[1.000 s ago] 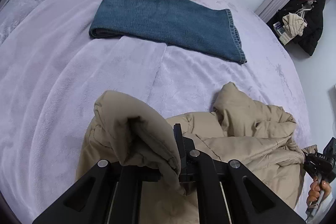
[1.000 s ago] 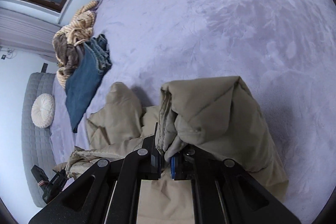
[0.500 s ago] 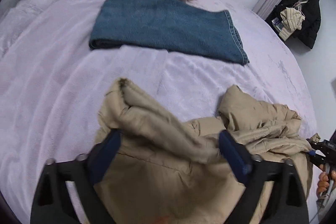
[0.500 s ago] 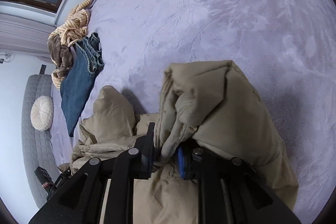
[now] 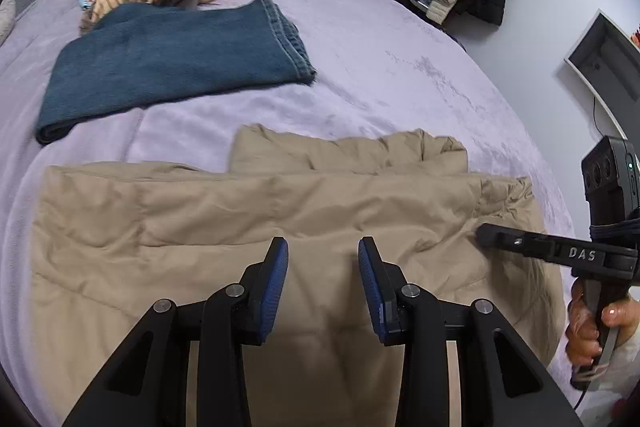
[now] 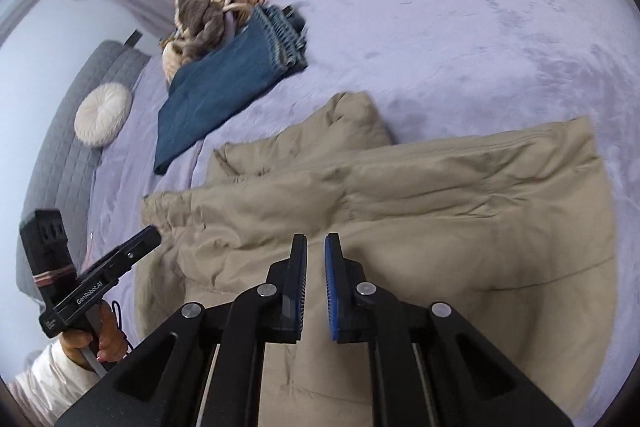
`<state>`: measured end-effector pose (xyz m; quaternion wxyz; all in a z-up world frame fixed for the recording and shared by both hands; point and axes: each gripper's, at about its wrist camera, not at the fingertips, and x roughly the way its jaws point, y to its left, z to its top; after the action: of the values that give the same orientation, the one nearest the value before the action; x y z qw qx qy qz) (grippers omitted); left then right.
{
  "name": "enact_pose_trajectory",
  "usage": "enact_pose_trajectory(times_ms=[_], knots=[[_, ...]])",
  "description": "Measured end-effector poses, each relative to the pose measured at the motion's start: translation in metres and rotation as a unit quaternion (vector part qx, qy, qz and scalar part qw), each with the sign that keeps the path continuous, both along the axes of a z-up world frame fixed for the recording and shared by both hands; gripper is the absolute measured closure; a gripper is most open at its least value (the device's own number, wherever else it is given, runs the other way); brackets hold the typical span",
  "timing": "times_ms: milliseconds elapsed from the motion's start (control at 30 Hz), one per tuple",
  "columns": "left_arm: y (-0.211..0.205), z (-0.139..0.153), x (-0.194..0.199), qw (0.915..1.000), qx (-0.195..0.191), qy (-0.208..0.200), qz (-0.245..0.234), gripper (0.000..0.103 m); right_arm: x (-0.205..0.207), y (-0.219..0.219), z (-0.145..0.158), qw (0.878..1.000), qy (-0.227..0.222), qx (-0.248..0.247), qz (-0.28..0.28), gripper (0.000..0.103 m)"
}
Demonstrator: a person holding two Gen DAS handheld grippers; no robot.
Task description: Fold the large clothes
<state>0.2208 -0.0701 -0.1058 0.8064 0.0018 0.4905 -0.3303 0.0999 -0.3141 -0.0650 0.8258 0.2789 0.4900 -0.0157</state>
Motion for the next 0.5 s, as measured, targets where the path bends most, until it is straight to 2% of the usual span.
enact_pose_trajectory(times_ms=[100, 133, 267, 367, 500], knots=[[-0.024, -0.024, 0.005, 0.9995, 0.027, -0.007, 0.014, 0.064, 0.016, 0.009, -0.034, 1.000, 0.016, -0.010, -0.003, 0.095], [-0.027, -0.031, 0.010, 0.9992, 0.034, -0.008, 0.021, 0.064, 0.021, 0.008, -0.042, 1.000, 0.019, -0.020, -0.005, 0.100], [-0.029, -0.051, 0.032, 0.9988, 0.034, 0.010, 0.033, 0.064, 0.037, -0.004, -0.062, 1.000, 0.020, -0.008, -0.004, 0.103], [-0.023, -0.046, 0.036, 0.9989, 0.041, 0.008, 0.021, 0.064, 0.040, -0.013, -0.057, 1.000, 0.024, 0.006, 0.003, 0.103], [0.021, -0.034, 0.054, 0.9947, 0.087, -0.037, 0.039, 0.063, 0.020, -0.040, -0.032, 0.998, 0.024, -0.055, 0.001, 0.103]])
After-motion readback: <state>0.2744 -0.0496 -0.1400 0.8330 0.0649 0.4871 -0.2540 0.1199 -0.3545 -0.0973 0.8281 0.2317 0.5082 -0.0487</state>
